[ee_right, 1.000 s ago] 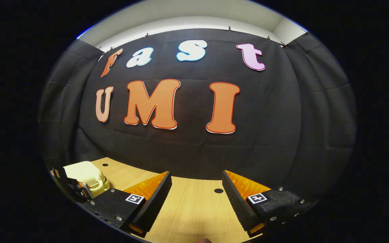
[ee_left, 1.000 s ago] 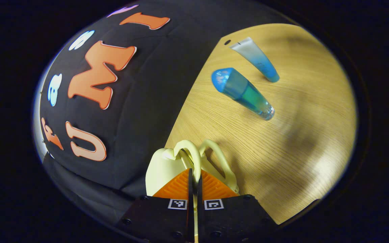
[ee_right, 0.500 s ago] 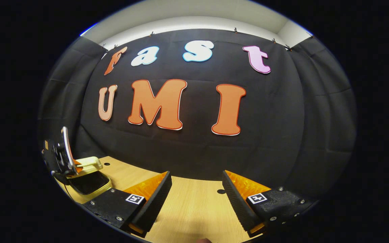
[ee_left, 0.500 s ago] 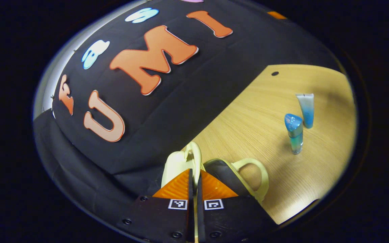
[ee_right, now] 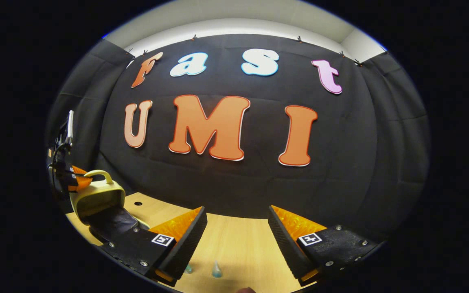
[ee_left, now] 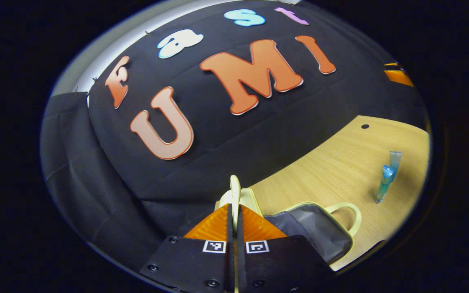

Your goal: First open the suitcase, pack the skin care products into it, and then close the suitcase.

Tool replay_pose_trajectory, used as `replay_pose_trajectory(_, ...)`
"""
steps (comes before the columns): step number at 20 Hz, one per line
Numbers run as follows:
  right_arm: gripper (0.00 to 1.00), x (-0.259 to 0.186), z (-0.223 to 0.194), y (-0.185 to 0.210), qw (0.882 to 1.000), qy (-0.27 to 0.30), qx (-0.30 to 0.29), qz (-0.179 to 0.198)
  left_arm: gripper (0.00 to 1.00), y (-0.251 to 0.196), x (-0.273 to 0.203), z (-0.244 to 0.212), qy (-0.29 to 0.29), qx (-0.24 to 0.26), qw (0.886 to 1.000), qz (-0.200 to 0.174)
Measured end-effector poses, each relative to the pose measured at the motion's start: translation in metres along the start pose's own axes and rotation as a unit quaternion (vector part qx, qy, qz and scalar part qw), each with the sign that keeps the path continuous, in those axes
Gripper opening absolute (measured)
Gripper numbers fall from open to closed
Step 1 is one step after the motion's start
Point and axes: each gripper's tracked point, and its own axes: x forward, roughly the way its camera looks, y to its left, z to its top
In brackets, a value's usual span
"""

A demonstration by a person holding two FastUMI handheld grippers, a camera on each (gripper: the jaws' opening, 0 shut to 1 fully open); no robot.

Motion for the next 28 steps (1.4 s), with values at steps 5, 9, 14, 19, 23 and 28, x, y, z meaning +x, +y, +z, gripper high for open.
replay_pose_trajectory(5, 0.95, 0.002, 0.004, 0.045, 1.0, 0.009, -0.004, -0.005, 0.04, 0.091, 0.02, -0.049, 0.013, -0.019, 0.999, 0.026)
replay_pose_trajectory(9, 0.95, 0.002, 0.007, 0.064, 1.0, 0.012, -0.009, -0.025, 0.04, 0.139, 0.041, -0.099, 0.038, -0.03, 0.998, 0.028)
replay_pose_trajectory(14, 0.95, 0.002, 0.011, 0.079, 0.998, 0.018, -0.019, -0.053, 0.04, 0.165, 0.074, -0.167, 0.073, -0.035, 0.997, 0.011)
replay_pose_trajectory(19, 0.95, 0.0, 0.011, 0.094, 0.997, 0.025, -0.029, -0.066, 0.04, 0.177, 0.096, -0.24, 0.13, -0.029, 0.991, -0.005)
replay_pose_trajectory(23, 0.95, 0.0, 0.007, 0.099, 0.996, 0.035, -0.032, -0.07, 0.04, 0.16, 0.103, -0.29, 0.174, -0.055, 0.983, -0.023)
replay_pose_trajectory(28, 0.95, 0.002, 0.004, 0.097, 0.995, 0.043, -0.033, -0.078, 0.04, 0.125, 0.11, -0.335, 0.206, -0.046, 0.976, -0.047)
